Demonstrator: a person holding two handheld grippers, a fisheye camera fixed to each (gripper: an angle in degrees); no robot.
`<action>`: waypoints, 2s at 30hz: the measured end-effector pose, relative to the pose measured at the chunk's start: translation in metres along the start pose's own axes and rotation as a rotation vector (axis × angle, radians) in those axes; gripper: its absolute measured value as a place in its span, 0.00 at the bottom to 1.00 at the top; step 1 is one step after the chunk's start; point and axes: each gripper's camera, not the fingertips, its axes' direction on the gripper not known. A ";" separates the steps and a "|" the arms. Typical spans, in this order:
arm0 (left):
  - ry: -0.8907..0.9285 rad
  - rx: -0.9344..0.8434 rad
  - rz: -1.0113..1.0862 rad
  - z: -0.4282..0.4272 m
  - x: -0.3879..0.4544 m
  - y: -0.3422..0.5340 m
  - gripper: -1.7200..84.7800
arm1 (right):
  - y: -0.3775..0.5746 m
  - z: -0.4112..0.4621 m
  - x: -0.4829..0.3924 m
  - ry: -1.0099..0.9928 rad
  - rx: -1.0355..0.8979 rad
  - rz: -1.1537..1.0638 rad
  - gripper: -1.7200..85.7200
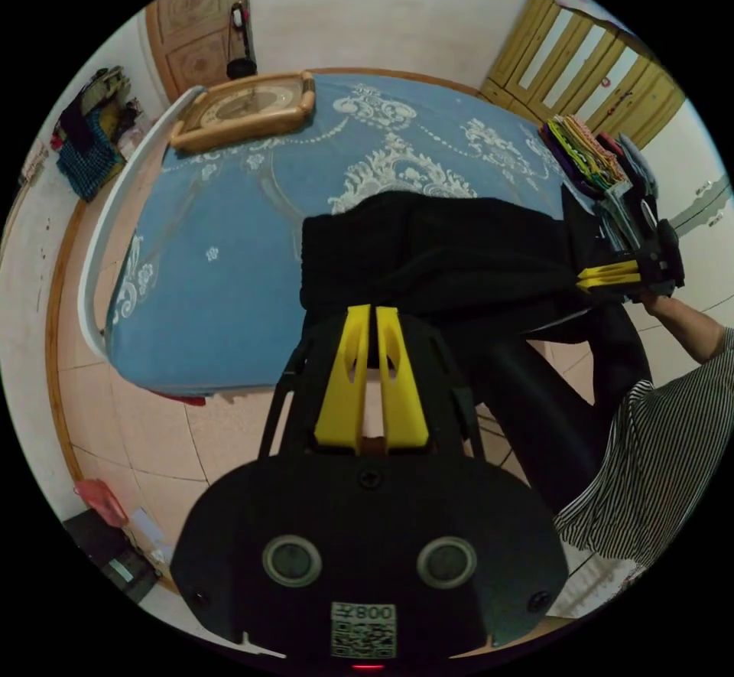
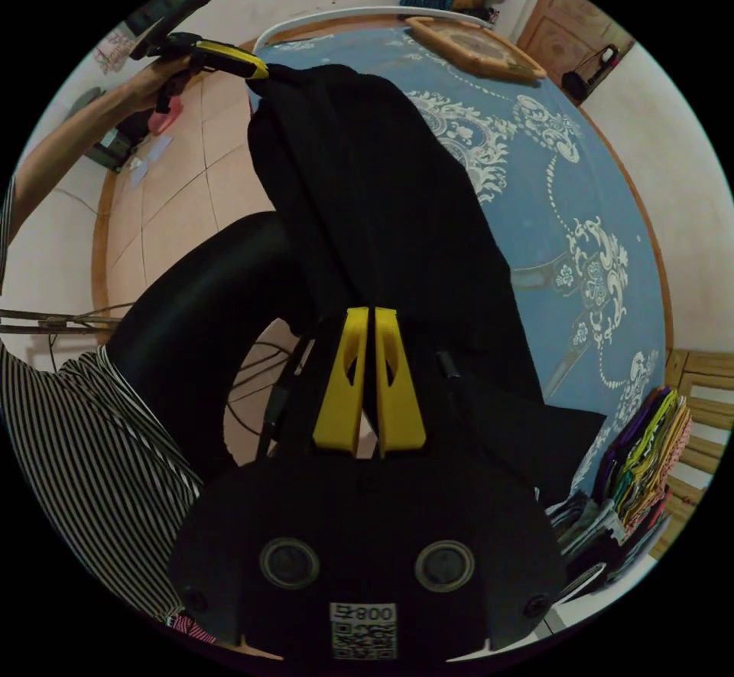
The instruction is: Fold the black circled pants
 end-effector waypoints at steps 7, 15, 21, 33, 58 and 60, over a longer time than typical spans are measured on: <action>0.073 0.017 -0.084 0.040 -0.011 0.035 0.03 | 0.032 0.018 0.001 -0.023 -0.059 0.001 0.03; 0.049 0.039 -0.158 0.096 -0.002 0.050 0.04 | 0.077 0.023 0.022 -0.048 -0.069 0.056 0.04; 0.157 0.135 -0.300 0.133 -0.005 0.067 0.05 | 0.117 0.011 0.052 -0.082 -0.051 0.093 0.04; 0.387 0.290 -0.218 0.226 0.098 0.045 0.07 | 0.241 -0.041 0.153 -0.378 0.171 0.399 0.05; 0.471 -0.139 0.410 0.536 0.481 -0.194 0.11 | 0.537 -0.164 0.533 -0.029 0.093 1.108 0.12; 0.465 -0.136 0.427 0.554 0.501 -0.203 0.10 | 0.551 -0.161 0.548 -0.037 0.052 1.132 0.12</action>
